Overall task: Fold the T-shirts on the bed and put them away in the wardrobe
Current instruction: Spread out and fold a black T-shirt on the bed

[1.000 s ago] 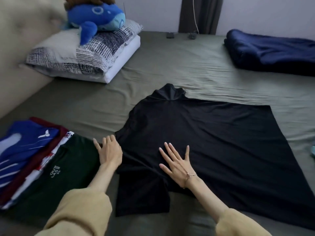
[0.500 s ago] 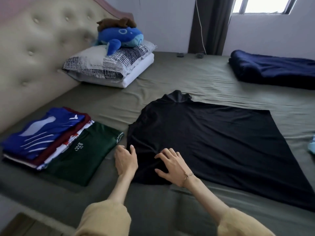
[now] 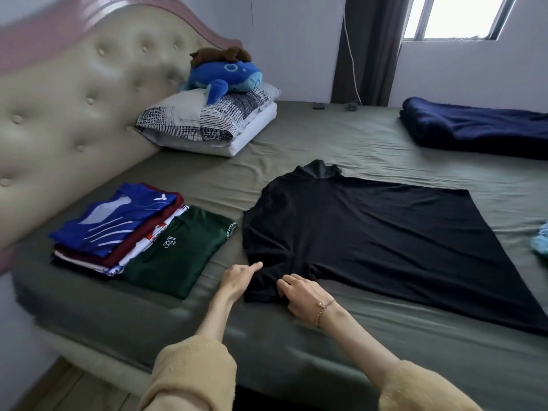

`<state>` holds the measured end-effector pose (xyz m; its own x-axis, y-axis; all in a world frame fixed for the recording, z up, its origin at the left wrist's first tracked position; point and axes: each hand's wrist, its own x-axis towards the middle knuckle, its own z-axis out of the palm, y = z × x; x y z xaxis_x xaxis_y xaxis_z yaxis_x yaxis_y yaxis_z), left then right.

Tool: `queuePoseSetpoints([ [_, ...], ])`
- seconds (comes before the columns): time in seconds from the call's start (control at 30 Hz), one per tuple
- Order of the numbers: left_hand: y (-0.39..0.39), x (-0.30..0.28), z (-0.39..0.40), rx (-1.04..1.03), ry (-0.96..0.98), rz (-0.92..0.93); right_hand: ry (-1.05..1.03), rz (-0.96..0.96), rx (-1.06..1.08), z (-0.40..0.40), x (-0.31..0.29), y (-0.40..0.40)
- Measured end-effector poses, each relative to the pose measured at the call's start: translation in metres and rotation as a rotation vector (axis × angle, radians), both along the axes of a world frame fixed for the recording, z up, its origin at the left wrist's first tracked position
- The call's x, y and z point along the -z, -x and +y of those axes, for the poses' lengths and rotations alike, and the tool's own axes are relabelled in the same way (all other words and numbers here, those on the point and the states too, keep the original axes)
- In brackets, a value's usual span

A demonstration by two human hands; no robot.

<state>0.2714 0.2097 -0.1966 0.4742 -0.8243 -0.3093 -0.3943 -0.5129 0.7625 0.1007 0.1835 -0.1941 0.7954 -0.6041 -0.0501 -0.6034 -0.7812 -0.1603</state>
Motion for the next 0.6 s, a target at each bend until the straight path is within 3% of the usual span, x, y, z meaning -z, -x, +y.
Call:
queuePoseSetpoints([
  [0.3, -0.003, 0.006, 0.006, 0.104, 0.037, 0.041, -0.098, -0.049, 0.071, 0.002, -0.001, 0.007],
  [0.43, -0.002, 0.005, 0.007, 0.072, 0.03, -0.032, -0.057, -0.091, 0.133, -0.005, -0.006, 0.023],
  [0.6, 0.013, -0.005, 0.002, 0.069, -0.057, -0.178, -0.054, -0.119, 0.358, -0.014, -0.003, 0.073],
])
